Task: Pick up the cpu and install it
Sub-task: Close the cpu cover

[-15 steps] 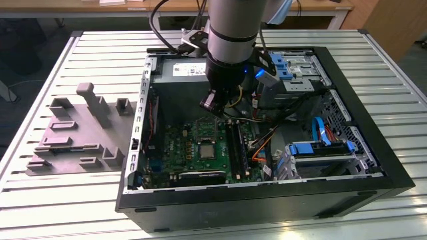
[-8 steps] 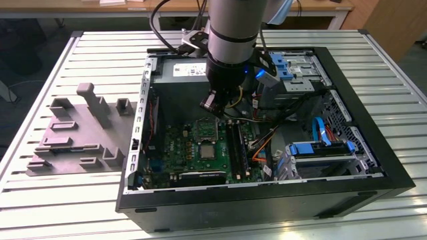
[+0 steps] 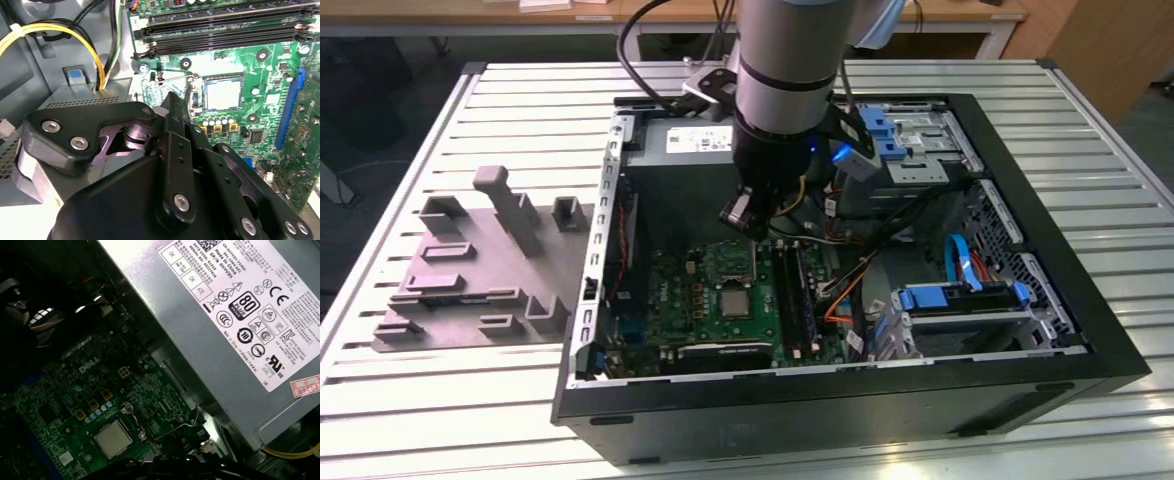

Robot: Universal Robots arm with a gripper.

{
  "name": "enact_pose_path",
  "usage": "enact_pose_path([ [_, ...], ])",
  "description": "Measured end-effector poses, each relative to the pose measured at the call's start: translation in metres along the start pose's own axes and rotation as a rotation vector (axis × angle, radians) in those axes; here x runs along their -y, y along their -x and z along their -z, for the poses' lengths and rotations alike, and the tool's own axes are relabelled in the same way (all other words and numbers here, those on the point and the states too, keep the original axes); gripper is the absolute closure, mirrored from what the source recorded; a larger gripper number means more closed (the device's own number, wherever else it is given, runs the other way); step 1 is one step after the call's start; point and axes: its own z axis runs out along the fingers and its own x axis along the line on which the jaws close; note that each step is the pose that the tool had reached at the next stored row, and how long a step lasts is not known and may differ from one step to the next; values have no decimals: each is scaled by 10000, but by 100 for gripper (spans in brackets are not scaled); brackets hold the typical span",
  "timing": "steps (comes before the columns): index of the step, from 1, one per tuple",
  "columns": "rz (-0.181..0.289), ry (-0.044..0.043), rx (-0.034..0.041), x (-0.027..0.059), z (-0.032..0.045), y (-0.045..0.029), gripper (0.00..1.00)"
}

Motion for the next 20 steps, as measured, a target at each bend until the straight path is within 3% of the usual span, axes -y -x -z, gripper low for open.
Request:
enact_pose_path([
  [11, 7, 0, -1, 44, 3, -62, 89],
  [20, 75, -1, -6, 113, 4, -170, 89],
])
